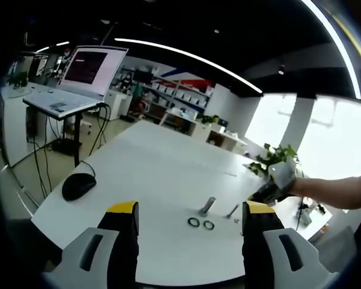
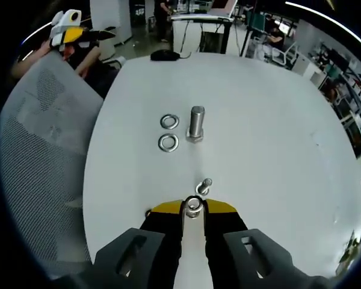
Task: Place the washer onto the threaded stud by aligning its center hole with the stud, sliding it down to the base, and recovering from edge contact or off-axis alignment until the washer reaches the visible bottom stop.
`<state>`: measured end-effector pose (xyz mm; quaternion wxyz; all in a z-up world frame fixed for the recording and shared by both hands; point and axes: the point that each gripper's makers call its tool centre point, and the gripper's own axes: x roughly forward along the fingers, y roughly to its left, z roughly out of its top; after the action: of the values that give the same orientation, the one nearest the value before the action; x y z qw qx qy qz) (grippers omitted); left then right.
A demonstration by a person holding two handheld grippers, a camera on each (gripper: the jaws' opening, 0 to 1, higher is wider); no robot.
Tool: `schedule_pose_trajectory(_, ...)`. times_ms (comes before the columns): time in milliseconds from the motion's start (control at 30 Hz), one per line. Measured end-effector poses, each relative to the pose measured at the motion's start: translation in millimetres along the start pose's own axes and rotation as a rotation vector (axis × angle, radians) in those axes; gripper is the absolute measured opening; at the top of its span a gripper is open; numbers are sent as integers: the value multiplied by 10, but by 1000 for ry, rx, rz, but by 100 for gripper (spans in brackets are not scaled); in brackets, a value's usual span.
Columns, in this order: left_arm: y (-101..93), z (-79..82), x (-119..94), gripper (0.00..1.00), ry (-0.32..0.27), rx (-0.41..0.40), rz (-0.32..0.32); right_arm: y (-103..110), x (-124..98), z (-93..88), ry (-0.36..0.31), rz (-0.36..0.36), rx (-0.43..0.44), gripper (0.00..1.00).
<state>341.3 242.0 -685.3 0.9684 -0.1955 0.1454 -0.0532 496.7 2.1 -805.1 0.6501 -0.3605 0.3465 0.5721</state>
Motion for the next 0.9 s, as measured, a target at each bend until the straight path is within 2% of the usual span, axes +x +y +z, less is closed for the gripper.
schedule_pose_trajectory(333,6,11,-2,69,-7,-5,3,-93,-28,121,-2,-13,-27,14)
schedule_pose_trajectory(567,6,20,-4,69,-11,-5,3,-115,28,176,9,-8,-51,14)
schedule_pose_trajectory(900,4,24,-4,69,-14,-11,2,-118,119,151,39,3,-74,14)
